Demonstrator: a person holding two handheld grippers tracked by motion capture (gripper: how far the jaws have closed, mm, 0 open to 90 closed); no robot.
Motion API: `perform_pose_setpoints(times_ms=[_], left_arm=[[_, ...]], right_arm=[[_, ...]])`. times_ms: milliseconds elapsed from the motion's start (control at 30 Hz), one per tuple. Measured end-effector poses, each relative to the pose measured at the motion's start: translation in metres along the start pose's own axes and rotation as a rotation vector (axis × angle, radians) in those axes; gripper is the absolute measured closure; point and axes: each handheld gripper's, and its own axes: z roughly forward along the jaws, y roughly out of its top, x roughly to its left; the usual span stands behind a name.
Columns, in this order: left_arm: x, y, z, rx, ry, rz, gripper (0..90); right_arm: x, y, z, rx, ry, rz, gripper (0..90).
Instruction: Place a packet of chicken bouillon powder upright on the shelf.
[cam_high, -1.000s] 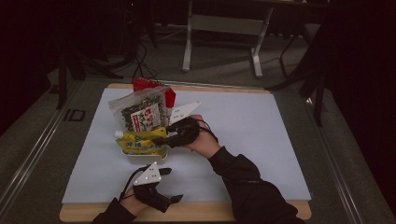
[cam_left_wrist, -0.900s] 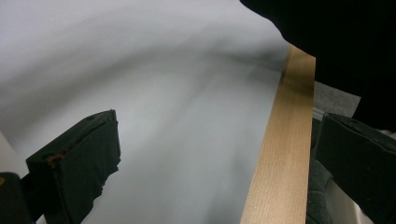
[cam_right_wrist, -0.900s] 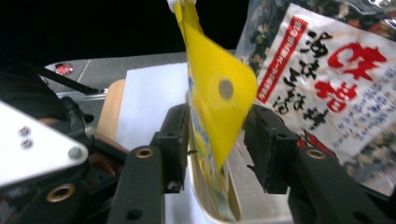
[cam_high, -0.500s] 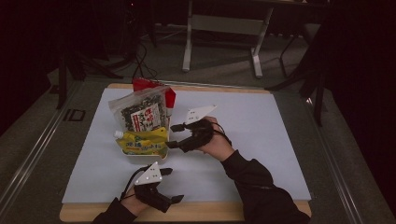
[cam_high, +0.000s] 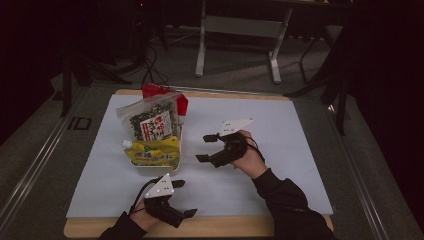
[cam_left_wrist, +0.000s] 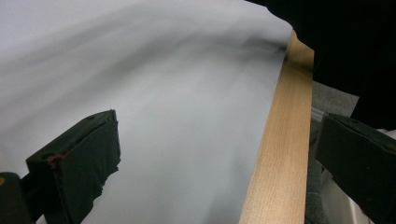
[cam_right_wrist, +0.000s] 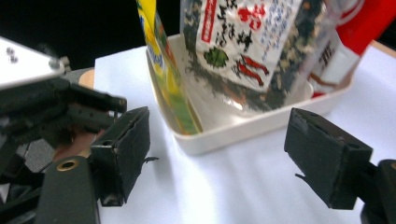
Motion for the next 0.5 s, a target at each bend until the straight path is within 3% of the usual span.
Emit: perform_pose_setpoints(times_ms=[500], left_arm=[[0.000,0.000,0.001,0.003,-0.001,0.002,1.4]], right_arm=[[0.002,-0.045,-0.027,0.008,-0.022,0.046,17.6]])
